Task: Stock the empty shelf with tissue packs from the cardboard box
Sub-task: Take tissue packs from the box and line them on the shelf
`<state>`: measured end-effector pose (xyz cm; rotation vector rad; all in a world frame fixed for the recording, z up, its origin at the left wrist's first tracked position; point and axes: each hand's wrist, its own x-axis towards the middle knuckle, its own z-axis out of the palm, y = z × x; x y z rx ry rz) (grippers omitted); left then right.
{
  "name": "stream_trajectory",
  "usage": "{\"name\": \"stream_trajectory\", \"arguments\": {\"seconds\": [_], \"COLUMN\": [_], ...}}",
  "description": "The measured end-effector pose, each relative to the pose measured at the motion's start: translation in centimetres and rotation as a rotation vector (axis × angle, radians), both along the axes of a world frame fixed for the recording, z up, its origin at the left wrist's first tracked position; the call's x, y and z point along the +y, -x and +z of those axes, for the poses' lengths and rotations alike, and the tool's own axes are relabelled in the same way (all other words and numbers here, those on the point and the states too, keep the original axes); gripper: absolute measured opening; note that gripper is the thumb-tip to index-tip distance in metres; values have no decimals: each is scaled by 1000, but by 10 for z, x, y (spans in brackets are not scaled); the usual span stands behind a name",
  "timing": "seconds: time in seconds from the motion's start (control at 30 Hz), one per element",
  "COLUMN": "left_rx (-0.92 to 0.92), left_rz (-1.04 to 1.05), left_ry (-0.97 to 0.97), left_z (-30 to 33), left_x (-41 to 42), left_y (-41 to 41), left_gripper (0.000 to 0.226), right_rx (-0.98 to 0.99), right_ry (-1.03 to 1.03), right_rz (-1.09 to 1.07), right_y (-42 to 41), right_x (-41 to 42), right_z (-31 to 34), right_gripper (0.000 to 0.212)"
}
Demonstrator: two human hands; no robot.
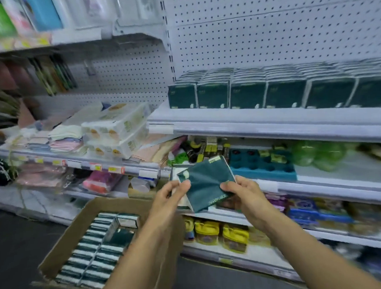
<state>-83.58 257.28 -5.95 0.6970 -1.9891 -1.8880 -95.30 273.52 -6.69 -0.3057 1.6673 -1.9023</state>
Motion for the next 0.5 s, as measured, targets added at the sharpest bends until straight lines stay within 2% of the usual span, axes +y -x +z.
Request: {"name": "stream_trajectory", "arguments": {"seconds": [0.03, 0.1, 0.17, 0.2, 0.3, 0.4, 0.43, 0.5], "left_rx": [11, 32, 48, 67, 150, 204, 210, 208], "left_rz": [-11, -40, -48, -45, -38, -57, -69, -101], "left_ry": [7, -9, -30, -49, -106, -109, -102, -93], "left_z": [6, 16, 23, 25, 31, 42, 46, 56], "left_x": [15, 50, 90, 111, 179, 237, 253, 280], "left_y": [13, 42, 74, 91, 138, 175, 186, 205], "left_gripper": [51, 36, 20, 19, 33, 73, 75, 50], "right_rx": [18, 45, 35, 36, 88, 134, 145, 163], "right_ry": [8, 55, 141, 161, 105, 100, 98, 86], "right_rz": [-15, -58, -100, -114, -132, -207, -235, -276], "right_y": [11, 33, 55, 65, 93, 124, 133, 152], "right_x": [17, 55, 94, 114, 170, 221, 238, 267], "right_z": [7, 20, 31, 35, 42, 55, 62, 73], "right_gripper": [20, 11, 21, 26, 25, 16, 13, 13]}}
